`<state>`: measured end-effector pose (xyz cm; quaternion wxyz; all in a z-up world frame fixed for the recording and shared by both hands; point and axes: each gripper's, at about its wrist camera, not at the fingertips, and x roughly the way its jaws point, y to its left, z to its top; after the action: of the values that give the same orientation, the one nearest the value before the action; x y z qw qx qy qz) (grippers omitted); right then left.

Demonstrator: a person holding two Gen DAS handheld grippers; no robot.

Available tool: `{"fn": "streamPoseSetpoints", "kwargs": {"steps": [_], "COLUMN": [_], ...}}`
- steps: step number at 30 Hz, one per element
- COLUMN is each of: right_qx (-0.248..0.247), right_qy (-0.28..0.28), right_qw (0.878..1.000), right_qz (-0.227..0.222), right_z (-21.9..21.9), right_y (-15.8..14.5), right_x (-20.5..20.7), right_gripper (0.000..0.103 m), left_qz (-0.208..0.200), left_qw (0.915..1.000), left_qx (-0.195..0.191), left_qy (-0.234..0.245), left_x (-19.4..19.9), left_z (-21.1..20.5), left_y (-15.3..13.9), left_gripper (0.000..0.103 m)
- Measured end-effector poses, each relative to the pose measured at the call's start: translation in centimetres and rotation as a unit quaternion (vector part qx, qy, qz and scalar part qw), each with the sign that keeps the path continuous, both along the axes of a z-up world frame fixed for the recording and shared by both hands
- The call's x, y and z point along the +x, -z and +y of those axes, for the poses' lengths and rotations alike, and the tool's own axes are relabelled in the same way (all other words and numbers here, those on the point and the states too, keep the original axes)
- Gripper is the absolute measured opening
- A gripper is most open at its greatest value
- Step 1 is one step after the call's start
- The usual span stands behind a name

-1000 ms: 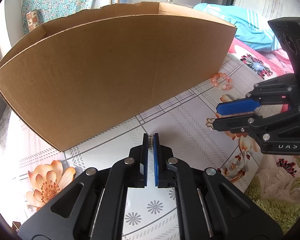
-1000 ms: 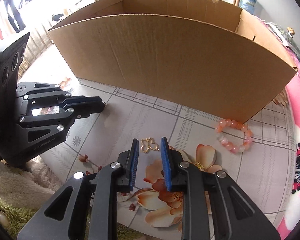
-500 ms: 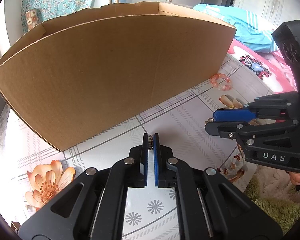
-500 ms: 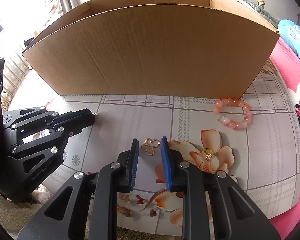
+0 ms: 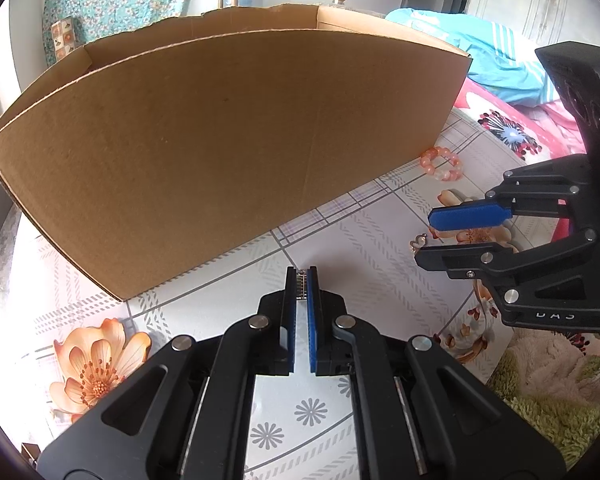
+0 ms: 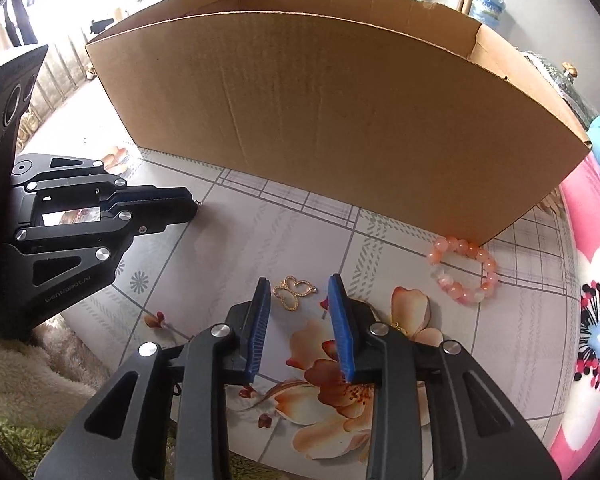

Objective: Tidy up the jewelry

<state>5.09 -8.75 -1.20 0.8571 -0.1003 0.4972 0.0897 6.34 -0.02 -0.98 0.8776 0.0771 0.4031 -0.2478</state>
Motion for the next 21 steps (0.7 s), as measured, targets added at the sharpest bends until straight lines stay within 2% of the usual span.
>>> {"fn": "streamPoseSetpoints", "kwargs": {"steps": [4, 11, 13, 21], "right_qx": [0.018, 0.018, 0.022, 0.046], "right_qy": [0.0, -0.006, -0.011, 0.0], "right_qw": [1.0, 1.0, 1.0, 0.999], "right_qz": [0.009, 0.004, 0.005, -0.001], "right_z": [-0.3, -0.5, -0.7, -2.1], "right_y": [0.3, 1.1, 1.2, 0.6], "right_x": [0.2, 0.8, 0.9, 0.3], "right_gripper": [0.03, 0.03, 0.02, 0.02], "left_qz": [0.0, 0.0, 0.0, -0.002], "left_qw": [1.0, 1.0, 1.0, 1.0], "left_qx": [0.0, 0.002, 0.002, 0.003], "left_qy": [-0.001, 0.001, 0.001, 0.002], "left_x": [0.0, -0.1, -0.1, -0.1], "left_z": [0.1, 0.1, 0.1, 0.0], "left_y": [0.0, 0.0, 0.0, 0.0], "left_gripper": [0.004, 0.004, 0.004, 0.004]}}
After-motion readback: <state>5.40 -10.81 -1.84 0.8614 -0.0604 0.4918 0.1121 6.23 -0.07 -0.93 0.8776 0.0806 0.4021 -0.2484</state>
